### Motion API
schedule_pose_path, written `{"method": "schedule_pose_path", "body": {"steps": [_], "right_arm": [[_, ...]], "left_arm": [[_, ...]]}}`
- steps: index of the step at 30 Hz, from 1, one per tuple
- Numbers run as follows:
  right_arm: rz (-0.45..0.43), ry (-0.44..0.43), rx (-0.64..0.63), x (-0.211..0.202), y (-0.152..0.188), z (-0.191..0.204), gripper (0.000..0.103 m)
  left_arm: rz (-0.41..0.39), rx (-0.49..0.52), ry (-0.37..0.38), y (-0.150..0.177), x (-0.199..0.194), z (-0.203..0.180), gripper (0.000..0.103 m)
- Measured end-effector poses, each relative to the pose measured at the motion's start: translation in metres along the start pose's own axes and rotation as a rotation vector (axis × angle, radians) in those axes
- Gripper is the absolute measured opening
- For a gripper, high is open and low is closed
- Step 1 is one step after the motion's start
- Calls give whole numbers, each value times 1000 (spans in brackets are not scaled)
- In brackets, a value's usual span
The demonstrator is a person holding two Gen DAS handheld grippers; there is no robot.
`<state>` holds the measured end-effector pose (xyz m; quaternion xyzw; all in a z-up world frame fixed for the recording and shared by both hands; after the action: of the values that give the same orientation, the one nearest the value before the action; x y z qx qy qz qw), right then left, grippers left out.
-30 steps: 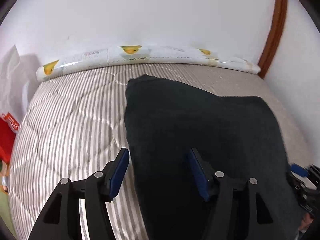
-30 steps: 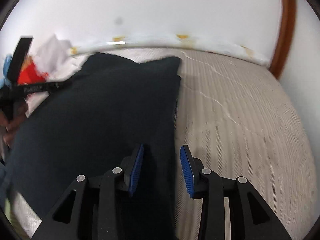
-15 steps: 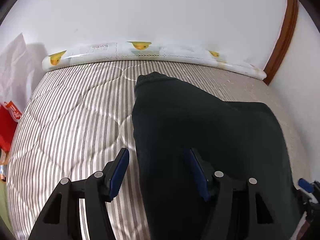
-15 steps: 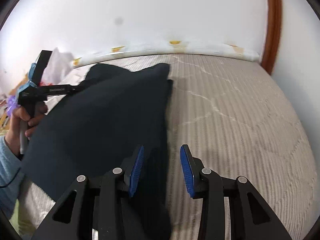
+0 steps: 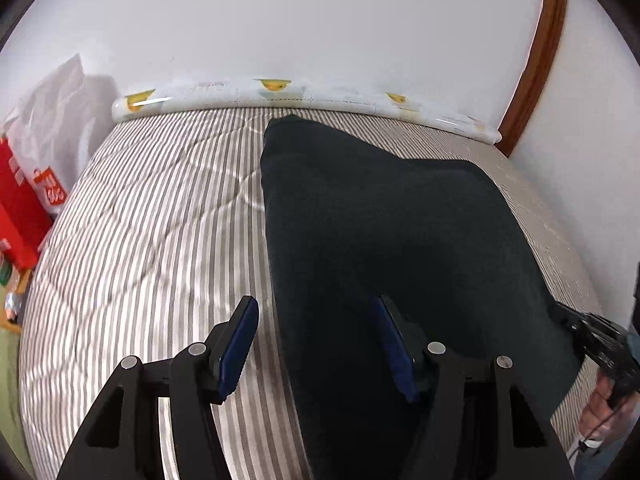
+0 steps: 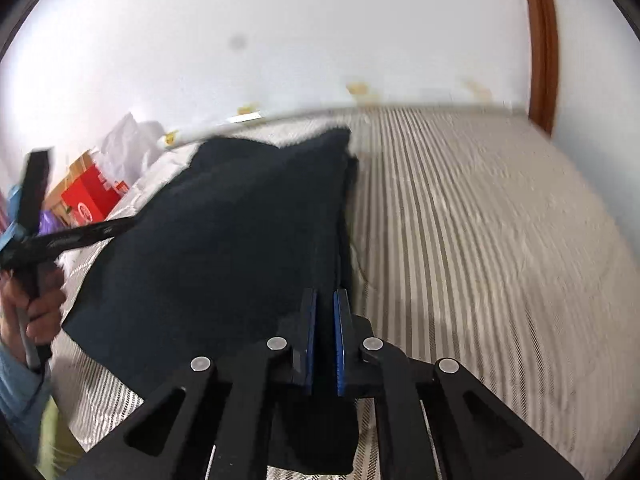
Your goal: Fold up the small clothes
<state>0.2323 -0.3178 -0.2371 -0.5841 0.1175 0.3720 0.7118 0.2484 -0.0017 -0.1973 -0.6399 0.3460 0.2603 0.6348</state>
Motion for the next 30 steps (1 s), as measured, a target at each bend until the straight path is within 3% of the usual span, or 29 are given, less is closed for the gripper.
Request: {"method": "schedule_pose_path", "body": {"steps": [7, 13, 17, 21, 27, 30], "right_arm": [[-22, 81, 0, -15, -10, 9, 12], [-56, 46, -67, -27, -13, 44, 15], [-5, 23, -102, -12, 0, 57, 16], [32, 88, -137, 1, 15, 53, 15], [29, 121, -110, -18, 13, 41, 13], [18, 139, -122, -30, 16, 38, 19]], "left_arm": [[-7, -16, -7, 21, -20, -3, 58], [-26, -23, -26, 37, -34, -8, 58], [-18, -35, -40, 50, -38, -10, 58], [-16, -19, -48, 64, -43, -10, 59], [-15, 9, -42, 85, -57, 3, 59], [-7, 14, -45, 98, -60, 11, 59]]}}
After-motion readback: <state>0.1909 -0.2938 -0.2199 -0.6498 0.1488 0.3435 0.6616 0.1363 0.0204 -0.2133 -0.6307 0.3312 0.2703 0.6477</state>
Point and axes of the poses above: each gripper's, at about its wrist camera, not at the fingertips, and x roughly the way its jaws point, z to its left, y to its underside, the point moved 4 cm from there along x, roughly the way its jaws point, and after that the axes turned 6 degrees about -y, right-handed, at the moved point
